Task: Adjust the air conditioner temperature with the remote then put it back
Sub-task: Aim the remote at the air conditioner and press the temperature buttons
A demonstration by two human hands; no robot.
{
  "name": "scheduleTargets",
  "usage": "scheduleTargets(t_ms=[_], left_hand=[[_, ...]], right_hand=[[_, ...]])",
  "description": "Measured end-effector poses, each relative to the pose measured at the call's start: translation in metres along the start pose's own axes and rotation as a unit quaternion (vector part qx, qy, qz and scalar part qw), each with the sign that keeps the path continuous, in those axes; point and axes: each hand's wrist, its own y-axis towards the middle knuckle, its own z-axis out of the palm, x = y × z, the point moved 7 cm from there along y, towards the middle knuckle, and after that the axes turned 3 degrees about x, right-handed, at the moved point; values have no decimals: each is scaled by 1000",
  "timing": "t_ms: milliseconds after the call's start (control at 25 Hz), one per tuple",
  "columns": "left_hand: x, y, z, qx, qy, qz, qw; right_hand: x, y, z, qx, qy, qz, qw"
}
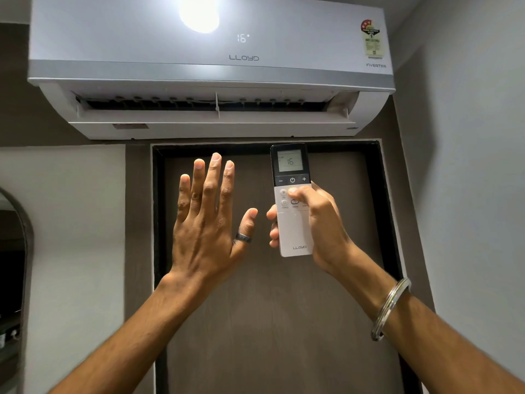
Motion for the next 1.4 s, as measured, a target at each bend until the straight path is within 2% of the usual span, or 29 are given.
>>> scheduleTargets(t_ms=[160, 360, 600, 1400], left_hand=[[0, -2, -4, 2, -2, -3, 1000], [-2, -4, -7, 8, -5, -5, 1000], [-4, -3, -9, 11, -1, -6, 1000], [-10, 2, -7, -11, 34, 5, 999]], right_hand=[[2, -2, -2, -7, 11, 4, 1000], [-4, -8, 0, 8, 35, 66, 997], [0, -9, -7, -58, 0, 54, 997], [0, -12, -12, -86, 0, 25, 996]])
